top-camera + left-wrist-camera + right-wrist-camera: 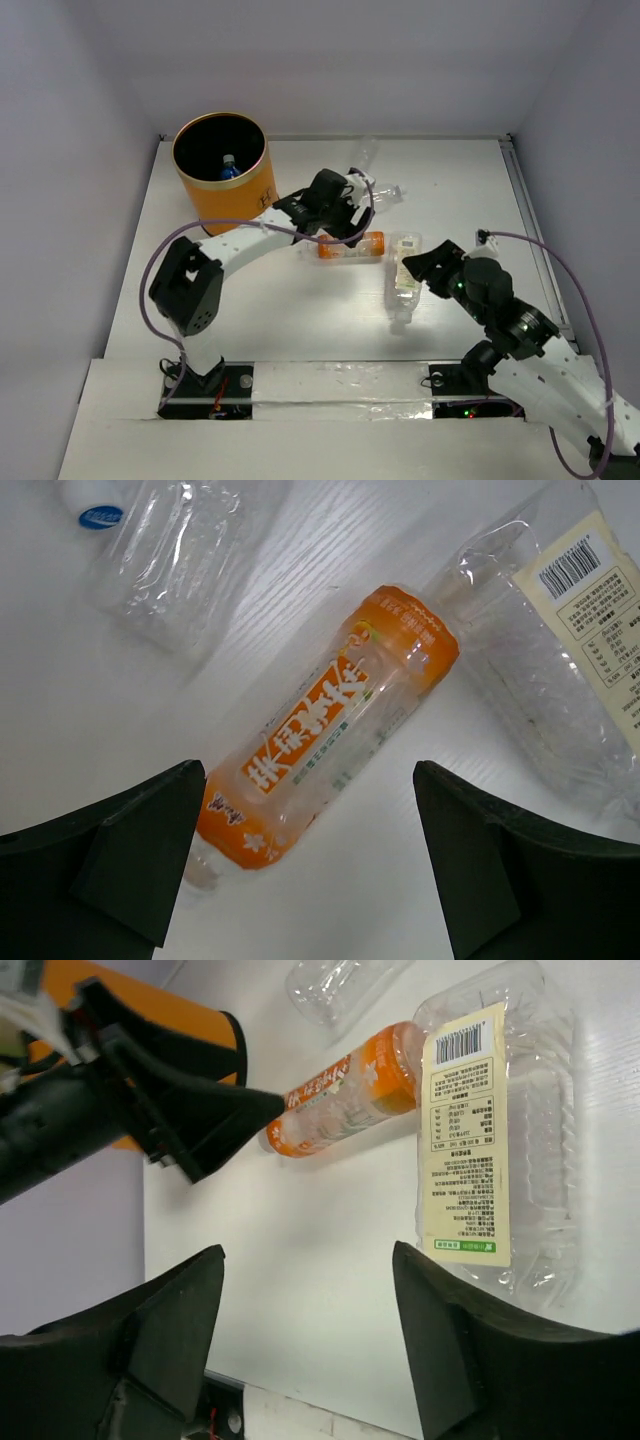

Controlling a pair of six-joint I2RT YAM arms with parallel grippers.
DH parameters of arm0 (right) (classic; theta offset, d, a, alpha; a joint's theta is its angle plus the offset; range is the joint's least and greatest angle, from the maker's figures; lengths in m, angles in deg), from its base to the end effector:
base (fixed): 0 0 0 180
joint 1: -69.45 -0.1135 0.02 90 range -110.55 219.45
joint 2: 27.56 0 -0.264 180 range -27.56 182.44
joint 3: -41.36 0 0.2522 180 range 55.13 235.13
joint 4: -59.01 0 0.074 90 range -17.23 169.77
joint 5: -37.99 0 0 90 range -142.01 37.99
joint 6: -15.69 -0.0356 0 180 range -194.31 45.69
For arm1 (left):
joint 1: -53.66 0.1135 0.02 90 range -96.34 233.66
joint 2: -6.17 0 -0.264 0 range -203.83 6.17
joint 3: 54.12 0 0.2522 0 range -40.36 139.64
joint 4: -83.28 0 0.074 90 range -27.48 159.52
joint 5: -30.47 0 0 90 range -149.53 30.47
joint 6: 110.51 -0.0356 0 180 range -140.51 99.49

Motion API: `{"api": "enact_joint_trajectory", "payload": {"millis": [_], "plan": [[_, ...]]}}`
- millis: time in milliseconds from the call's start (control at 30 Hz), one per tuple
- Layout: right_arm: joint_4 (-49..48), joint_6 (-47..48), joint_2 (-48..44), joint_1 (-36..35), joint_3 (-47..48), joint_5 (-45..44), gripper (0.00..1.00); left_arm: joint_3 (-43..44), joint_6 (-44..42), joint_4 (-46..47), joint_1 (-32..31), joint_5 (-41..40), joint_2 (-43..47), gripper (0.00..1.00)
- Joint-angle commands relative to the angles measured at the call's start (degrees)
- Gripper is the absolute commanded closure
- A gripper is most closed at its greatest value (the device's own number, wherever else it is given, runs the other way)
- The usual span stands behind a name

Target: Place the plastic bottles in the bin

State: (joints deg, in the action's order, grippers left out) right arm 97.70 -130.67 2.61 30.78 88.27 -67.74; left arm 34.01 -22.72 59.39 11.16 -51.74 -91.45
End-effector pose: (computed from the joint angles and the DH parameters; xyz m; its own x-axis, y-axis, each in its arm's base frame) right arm 0.1104 0.0760 0.2783 -0.4989 0.6271 -0.5982 0.0186 0.6978 0.7160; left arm 0.2880 -0.2704 0.2735 -0.3763 0.3966 -0.8373 0.7679 0.6392 -0.0423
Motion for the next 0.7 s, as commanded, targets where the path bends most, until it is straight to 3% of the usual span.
{"api": "enact_joint_trajectory", "payload": {"millis": [0, 33, 133, 433, 667], "plan": [[5.64, -5.17, -4.68, 0.18, 1.30, -3.08, 0.25, 7.00, -4.11, -0.41, -1.44, 1.70, -3.60, 0.16], [8.62, -5.17, -4.86, 0.18, 1.74, -4.13, 0.17, 8.06, -4.72, -1.63, -2.31, 1.87, -4.76, 0.16], [12.68, -4.90, -4.60, 0.18, 2.71, -4.93, 0.13, 10.97, -7.09, -3.05, -3.72, 3.45, -8.88, 0.16], [13.05, -0.43, 2.34, 0.18, 5.35, -4.84, 0.05, 11.15, -8.94, -2.18, -3.73, 3.28, -14.78, 0.15], [10.23, 8.62, 9.46, 3.33, 11.85, -4.23, 0.04, 12.38, -9.21, -1.83, -3.73, 2.05, -18.12, 0.15]]}}
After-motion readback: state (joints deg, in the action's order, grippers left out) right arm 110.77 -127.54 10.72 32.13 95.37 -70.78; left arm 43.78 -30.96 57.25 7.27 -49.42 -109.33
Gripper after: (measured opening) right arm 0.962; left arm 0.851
